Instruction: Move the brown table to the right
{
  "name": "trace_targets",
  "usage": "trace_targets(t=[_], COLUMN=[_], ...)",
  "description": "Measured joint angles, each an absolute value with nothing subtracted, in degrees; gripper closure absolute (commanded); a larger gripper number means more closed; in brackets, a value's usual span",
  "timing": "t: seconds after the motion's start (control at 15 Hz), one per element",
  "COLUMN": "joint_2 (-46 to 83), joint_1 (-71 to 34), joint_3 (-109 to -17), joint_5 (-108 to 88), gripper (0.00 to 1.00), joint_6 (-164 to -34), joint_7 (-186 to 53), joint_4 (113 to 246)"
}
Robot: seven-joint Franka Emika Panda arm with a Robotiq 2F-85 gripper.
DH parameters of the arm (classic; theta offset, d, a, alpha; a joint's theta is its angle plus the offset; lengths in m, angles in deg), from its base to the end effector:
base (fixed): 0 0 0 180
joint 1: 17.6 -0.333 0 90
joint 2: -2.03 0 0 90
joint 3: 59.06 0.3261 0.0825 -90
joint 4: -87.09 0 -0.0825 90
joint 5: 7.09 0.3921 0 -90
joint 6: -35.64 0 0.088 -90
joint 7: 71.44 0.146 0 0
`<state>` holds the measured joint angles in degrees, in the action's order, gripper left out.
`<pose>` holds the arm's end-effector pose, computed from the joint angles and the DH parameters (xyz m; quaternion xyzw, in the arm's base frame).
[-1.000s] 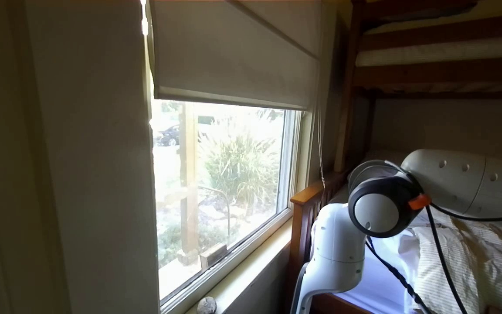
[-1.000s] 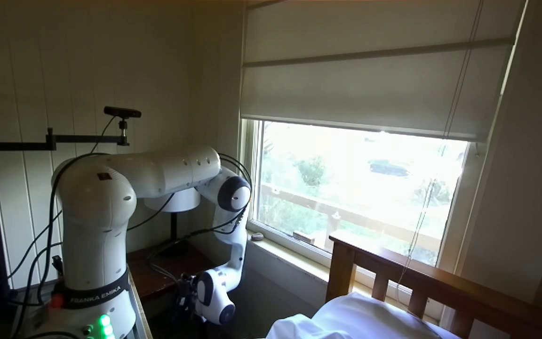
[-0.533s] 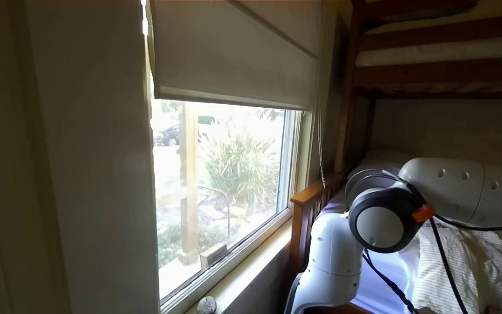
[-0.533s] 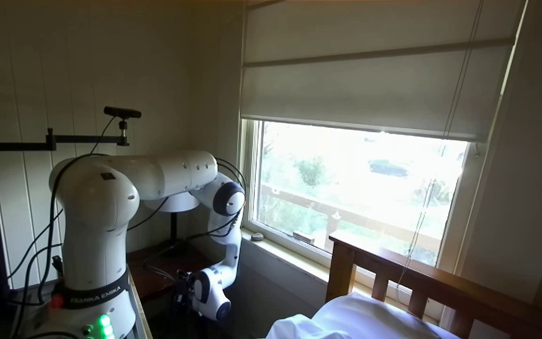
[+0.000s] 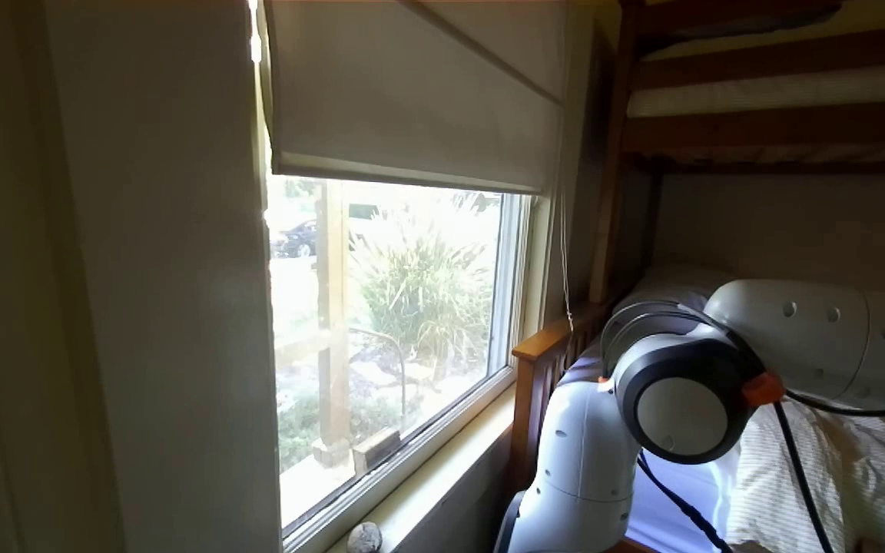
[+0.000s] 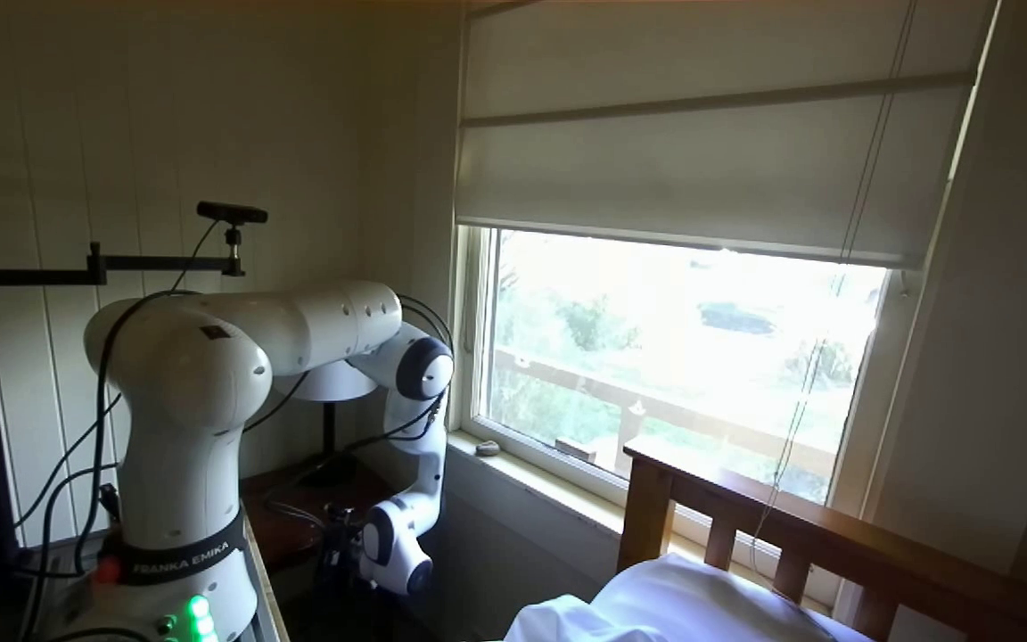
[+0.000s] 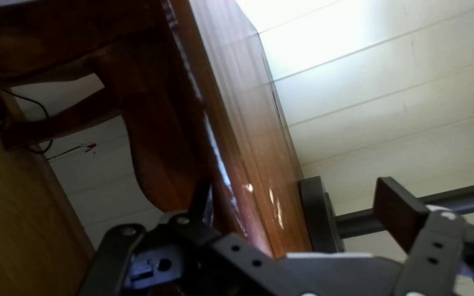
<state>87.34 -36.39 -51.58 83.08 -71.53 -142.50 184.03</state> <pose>0.3098 0.3079 -0.2248 -0.7644 0.0086 0.2263 0.6037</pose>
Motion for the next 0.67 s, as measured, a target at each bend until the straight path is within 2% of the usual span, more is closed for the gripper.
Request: trace_targets(t=[0.67], joint_2=[87.33], joint_1=[-39.61], joint_3=[-52.47], joint_5=[86.25], gripper=[0.0], joint_6=[-71.94], joint_7=[-142.38], joint_4=[182.79])
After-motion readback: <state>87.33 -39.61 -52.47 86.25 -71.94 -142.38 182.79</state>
